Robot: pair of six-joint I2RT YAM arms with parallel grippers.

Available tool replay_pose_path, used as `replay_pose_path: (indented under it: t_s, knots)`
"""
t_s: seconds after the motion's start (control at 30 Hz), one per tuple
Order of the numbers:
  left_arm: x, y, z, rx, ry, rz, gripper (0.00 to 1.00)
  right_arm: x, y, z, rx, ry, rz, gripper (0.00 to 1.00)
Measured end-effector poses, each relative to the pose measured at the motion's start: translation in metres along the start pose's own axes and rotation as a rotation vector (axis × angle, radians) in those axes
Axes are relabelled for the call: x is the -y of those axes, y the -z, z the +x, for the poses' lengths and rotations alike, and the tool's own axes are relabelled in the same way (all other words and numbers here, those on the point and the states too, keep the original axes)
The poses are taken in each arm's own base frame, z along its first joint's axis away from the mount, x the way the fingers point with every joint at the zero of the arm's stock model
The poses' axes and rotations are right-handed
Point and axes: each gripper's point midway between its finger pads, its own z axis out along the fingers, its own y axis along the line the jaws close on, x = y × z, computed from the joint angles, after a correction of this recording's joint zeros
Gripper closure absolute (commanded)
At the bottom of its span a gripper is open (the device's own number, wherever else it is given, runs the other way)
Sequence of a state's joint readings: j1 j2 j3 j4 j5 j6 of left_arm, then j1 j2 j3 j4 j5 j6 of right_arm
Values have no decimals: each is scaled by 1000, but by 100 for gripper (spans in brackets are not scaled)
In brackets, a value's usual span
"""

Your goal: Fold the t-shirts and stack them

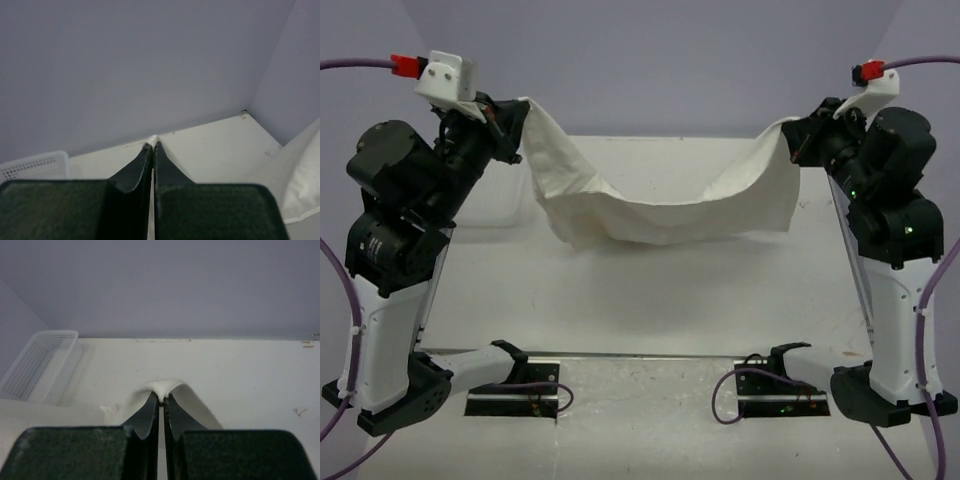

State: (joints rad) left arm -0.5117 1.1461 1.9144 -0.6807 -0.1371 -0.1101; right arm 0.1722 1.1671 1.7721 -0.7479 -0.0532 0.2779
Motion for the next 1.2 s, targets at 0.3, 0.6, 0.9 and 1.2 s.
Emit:
replay_pose_path:
  t_s: [0.3, 0.6, 0.9, 1.2]
  knots:
    - [5, 59, -104, 265, -60, 63, 100, -51, 105, -107, 296, 141, -174, 100]
    - [32, 182, -164, 582, -108, 284, 100, -97, 222, -99, 447, 277, -446, 100]
    - [37, 183, -197, 722, -164, 296, 100, -115, 257, -106, 546, 328, -549, 100]
    - [30, -74, -107, 354, -211, 149, 100, -71, 37, -118, 278, 233, -316, 100]
